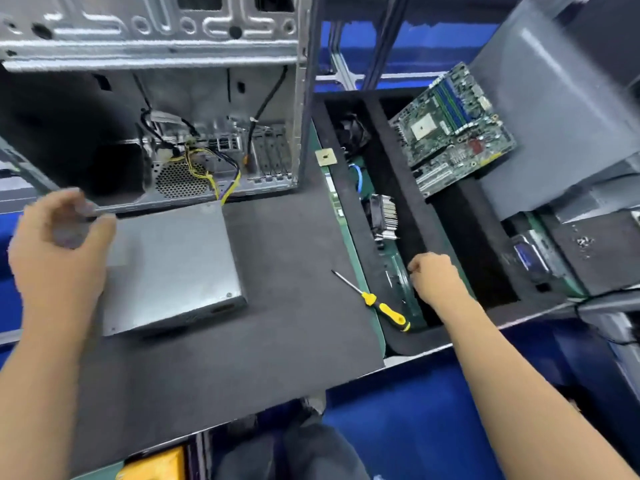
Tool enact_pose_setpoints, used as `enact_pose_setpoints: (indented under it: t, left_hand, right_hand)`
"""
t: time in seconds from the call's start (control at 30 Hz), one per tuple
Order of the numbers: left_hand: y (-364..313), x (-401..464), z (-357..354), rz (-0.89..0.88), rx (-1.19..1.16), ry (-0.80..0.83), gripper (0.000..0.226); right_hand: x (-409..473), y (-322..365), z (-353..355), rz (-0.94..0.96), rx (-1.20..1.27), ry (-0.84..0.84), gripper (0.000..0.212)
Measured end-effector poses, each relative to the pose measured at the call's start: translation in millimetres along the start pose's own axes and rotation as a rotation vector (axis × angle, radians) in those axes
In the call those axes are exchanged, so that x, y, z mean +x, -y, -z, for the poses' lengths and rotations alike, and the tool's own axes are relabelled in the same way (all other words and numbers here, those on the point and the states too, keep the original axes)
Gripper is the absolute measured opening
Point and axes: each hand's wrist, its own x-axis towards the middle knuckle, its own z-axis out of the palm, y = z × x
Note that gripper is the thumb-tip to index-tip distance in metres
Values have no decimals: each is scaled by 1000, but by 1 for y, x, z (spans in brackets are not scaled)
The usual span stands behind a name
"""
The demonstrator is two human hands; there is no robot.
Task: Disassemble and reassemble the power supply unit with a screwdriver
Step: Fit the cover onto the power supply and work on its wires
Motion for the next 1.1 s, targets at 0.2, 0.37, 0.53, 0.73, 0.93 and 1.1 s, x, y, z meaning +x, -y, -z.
enact_pose_setpoints:
  t: [0.2,0.37,0.53,0.73,0.93,1.1]
  left_hand:
    - [-105,-81,-91,-433,-138,307,22]
    - [-91,-140,-173,-370,-33,717,21]
    - [-63,-150,-194,-235,3,764,21]
    - [-67,-146,-189,-186,-36,784,24]
    - [-96,-127,-148,-283,-118,721,17]
    - [-113,-98,-79,-351,-240,520,15]
  right_hand:
    - [-8,1,-26,68,-262,124,25]
    - [-7,-2,-45,135,-346,141,27]
    - [-6,-5,-48,152,-334,143,23]
    - [-18,2,-27,162,-184,-15,27]
    - [-32,61,53,129,708,-279,15]
    - [-81,175,82,454,1063,-120,31]
